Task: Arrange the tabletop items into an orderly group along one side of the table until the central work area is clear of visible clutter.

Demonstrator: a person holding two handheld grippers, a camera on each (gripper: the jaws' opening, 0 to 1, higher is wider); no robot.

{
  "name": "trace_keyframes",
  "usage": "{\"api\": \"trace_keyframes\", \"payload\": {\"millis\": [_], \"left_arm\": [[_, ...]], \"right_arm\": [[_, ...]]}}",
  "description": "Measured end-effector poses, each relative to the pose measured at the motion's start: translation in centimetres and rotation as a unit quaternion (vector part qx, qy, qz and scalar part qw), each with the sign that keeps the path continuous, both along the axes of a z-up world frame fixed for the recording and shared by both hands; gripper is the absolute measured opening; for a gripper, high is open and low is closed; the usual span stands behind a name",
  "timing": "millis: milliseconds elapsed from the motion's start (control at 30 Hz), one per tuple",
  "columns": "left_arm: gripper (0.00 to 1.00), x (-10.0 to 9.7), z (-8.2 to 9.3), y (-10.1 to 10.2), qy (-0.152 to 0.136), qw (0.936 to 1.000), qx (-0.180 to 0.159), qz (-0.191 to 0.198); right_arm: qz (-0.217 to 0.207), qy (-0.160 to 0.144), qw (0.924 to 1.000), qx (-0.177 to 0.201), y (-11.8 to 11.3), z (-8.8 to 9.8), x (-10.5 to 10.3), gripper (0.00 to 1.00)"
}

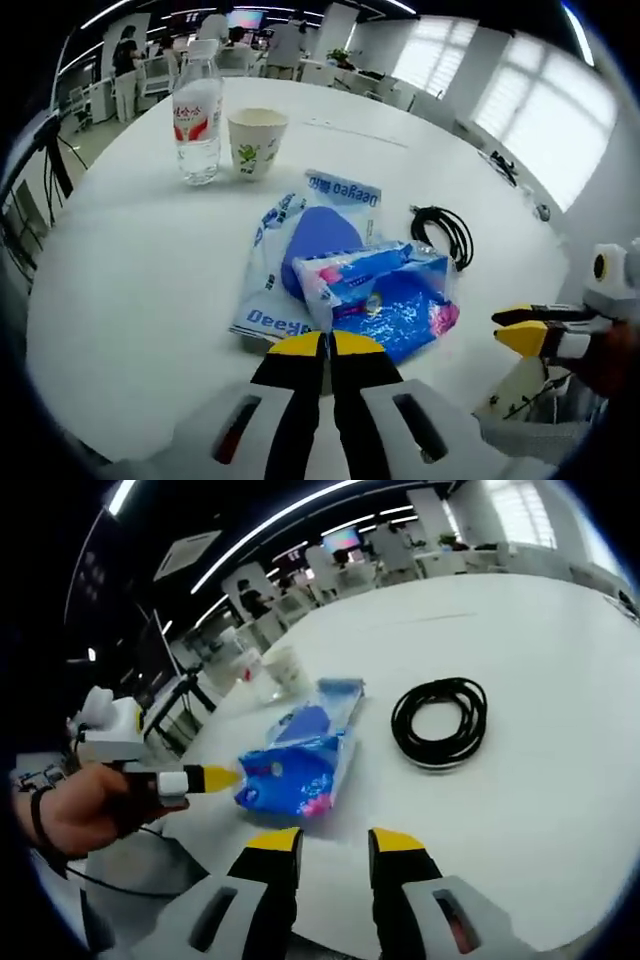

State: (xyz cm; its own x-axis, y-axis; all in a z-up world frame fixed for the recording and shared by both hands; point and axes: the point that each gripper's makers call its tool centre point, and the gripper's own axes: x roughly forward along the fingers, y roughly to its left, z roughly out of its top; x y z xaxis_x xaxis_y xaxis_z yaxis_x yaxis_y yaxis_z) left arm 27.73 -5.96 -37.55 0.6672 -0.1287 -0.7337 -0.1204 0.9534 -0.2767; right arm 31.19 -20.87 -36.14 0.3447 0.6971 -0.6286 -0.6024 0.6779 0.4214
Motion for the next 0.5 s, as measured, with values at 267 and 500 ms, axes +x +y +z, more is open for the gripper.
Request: {"api": "trace_keyframes", "payload": {"millis": [267,500], "left_arm": [[0.0,-1.4,0.5,-1.7,0.006,0.9994,-0.007,-0.032],[0.0,-1.4,0.7,-2.3,0.009,0.9987,-0.007,-0.05]], "right_arm": [[0.002,0.031,0.9995,-0.003,1.5,-1.7,-0.1,0.24],[0.002,0.039,0.999,-0.023,1.7,-2.8,-0.7,0.19]]}}
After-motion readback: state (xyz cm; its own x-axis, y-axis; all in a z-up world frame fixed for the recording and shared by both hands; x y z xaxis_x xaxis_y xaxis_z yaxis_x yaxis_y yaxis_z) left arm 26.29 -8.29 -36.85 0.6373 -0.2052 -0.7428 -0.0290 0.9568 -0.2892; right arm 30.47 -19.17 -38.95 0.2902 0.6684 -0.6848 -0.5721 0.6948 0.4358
